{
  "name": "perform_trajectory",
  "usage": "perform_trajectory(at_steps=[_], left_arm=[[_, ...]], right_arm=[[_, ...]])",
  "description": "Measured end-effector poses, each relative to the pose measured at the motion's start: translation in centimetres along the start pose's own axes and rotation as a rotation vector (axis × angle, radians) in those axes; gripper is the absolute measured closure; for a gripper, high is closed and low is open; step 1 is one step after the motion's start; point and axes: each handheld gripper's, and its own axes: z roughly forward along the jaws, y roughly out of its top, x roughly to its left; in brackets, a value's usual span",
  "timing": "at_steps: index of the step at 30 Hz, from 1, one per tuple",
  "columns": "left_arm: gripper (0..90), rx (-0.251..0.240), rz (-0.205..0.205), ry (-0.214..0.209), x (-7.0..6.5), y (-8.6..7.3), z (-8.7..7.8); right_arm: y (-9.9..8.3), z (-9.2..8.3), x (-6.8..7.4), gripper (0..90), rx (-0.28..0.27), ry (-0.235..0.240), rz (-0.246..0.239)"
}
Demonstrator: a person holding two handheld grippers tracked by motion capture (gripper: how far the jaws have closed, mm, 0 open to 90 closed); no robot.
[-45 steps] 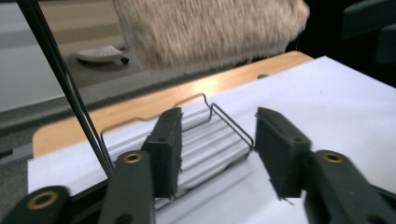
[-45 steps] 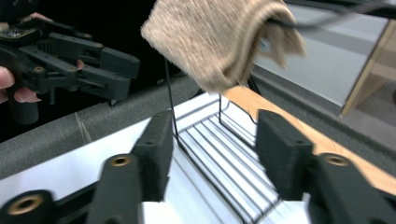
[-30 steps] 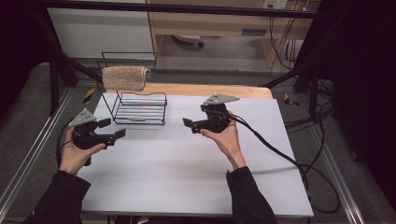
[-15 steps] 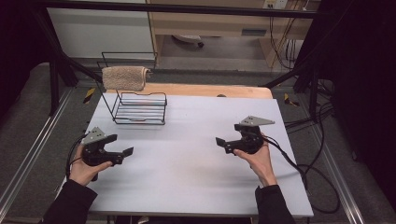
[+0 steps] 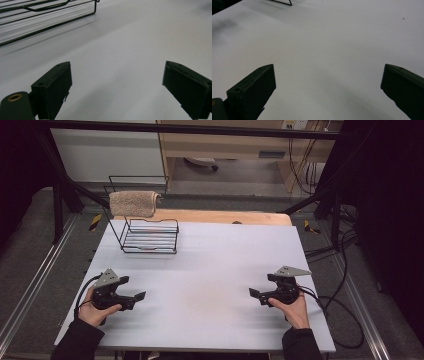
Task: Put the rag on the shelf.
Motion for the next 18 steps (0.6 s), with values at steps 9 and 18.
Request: perform_trajectory(at_steps=[9, 18], left_arm=[[9.1, 0.022, 0.020, -0.006, -0.5, -0.8, 0.4], [9.0, 0.016, 0.022, -0.003, -0.5, -1.1, 0.3]], right_arm=[[-3.1, -1.3, -1.1, 0.4, 0.000, 0.026, 0.015], [-3.6, -1.7, -0.7, 0.4, 0.008, 0.038, 0.000]])
